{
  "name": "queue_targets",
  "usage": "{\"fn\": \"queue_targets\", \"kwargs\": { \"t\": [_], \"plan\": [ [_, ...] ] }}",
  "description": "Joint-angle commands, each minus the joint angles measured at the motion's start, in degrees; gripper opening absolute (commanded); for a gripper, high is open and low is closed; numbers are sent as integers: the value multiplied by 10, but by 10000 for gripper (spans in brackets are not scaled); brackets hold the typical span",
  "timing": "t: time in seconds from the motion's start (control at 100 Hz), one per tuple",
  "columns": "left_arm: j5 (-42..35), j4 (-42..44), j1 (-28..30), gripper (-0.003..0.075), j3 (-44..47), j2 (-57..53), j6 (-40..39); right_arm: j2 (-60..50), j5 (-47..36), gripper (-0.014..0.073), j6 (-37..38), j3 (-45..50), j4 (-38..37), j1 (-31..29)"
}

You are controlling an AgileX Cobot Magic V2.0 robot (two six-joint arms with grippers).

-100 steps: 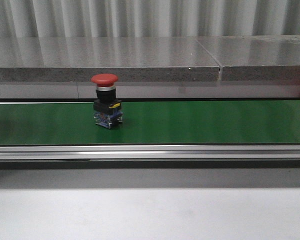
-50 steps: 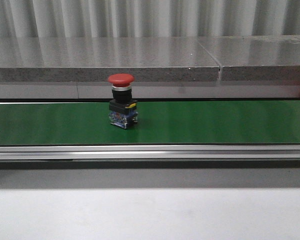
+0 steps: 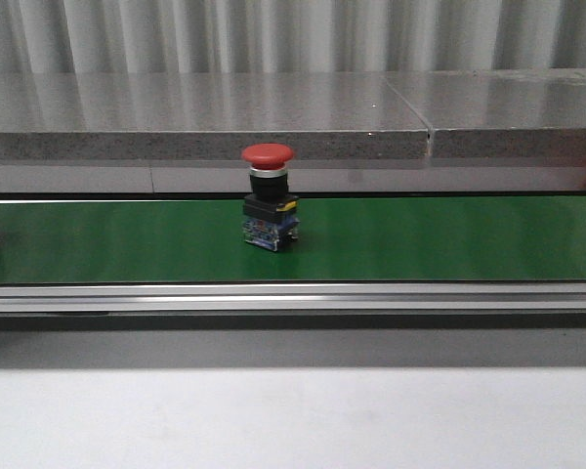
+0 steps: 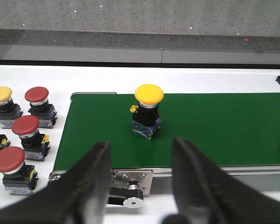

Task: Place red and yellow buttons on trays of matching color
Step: 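Set the yellow button on the belt and open the left gripper, then lower the right gripper onto the red button on the belt and grasp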

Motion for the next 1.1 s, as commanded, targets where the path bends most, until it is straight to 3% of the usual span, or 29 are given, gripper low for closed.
{"fn": "queue_targets", "kwargs": {
  "t": [0.0, 0.05, 0.19, 0.35, 0.45, 0.69, 0.81, 1.09],
  "plan": [
    [-54, -9, -3, 57, -2, -13, -4, -6, -53, -69, -1, -9, -1, 1],
    [-55, -11, -3, -21, 1, -15, -4, -6, -61, -69, -1, -9, -1, 1],
    [-61, -12, -3, -21, 1, -15, -4, -6, -87, -69, 11, -21, 47, 1],
    [-62, -12, -3, -21, 1, -15, -4, 7, -45, -69, 11, -77, 64, 1],
    [-62, -12, -3, -21, 1, -15, -4, 38, 25, -69, 11, -144, 64, 1],
    [-52, -12, -3, -21, 1, -15, -4, 205, 292, -69, -20, -337, 63, 1],
    [-50, -12, -3, -21, 1, -15, -4, 290, 369, -69, -25, -411, 68, 1],
    [-50, -12, -3, -21, 1, -15, -4, 395, 341, -69, -25, -455, 110, 1]
  ]
}}
